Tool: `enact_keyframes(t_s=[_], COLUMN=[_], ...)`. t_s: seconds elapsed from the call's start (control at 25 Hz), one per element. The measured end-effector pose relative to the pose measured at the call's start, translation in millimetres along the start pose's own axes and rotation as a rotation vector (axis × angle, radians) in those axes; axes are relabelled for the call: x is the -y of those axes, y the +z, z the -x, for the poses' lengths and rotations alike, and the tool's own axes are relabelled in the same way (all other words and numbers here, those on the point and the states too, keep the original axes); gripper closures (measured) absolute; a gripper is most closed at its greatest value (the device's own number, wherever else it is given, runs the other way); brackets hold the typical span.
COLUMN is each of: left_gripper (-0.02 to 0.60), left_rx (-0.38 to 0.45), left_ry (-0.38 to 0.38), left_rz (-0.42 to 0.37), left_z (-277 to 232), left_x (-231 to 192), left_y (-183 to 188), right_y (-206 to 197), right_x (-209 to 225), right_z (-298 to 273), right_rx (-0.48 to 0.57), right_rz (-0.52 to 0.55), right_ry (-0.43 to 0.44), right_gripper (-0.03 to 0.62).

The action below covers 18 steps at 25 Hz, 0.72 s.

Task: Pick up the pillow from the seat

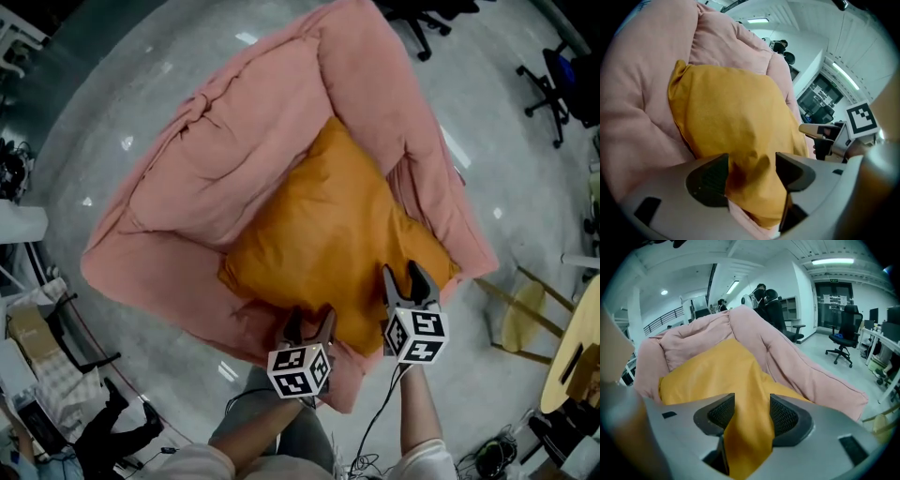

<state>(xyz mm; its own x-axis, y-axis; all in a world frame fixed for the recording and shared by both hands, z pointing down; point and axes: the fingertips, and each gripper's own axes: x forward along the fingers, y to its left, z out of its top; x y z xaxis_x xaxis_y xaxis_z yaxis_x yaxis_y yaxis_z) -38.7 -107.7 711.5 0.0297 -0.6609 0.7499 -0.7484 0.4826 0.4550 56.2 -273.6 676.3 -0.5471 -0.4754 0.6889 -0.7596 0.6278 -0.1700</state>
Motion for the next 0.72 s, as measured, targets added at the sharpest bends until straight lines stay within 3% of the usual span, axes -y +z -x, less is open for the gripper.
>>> enact_keyframes(t_s=[0.2,0.52,0.72], left_gripper=[0.242,0.242,0.265], left_rx=[0.024,-0.091,-0.098], left_ry=[0.051,0.137,0.156], left_rz=[0.008,0.056,0.07], left_z=[-18.5,-56.4,-69.6], left_x=[-3.8,-25.7,-29.8], left_y=[4.4,-0.8,1.2], right_y=[-4.0,-25.7,-29.8], right_x=[4.2,3.6,6.2], right_z=[-28.7,-71.2,-88.6], right_rx=[-0.057,-0.187,-0.242], right_rz=[0.046,-0.004,-0.011], right_ry=[0.022,0.047,0.052], right_gripper=[0.341,0.334,0.335])
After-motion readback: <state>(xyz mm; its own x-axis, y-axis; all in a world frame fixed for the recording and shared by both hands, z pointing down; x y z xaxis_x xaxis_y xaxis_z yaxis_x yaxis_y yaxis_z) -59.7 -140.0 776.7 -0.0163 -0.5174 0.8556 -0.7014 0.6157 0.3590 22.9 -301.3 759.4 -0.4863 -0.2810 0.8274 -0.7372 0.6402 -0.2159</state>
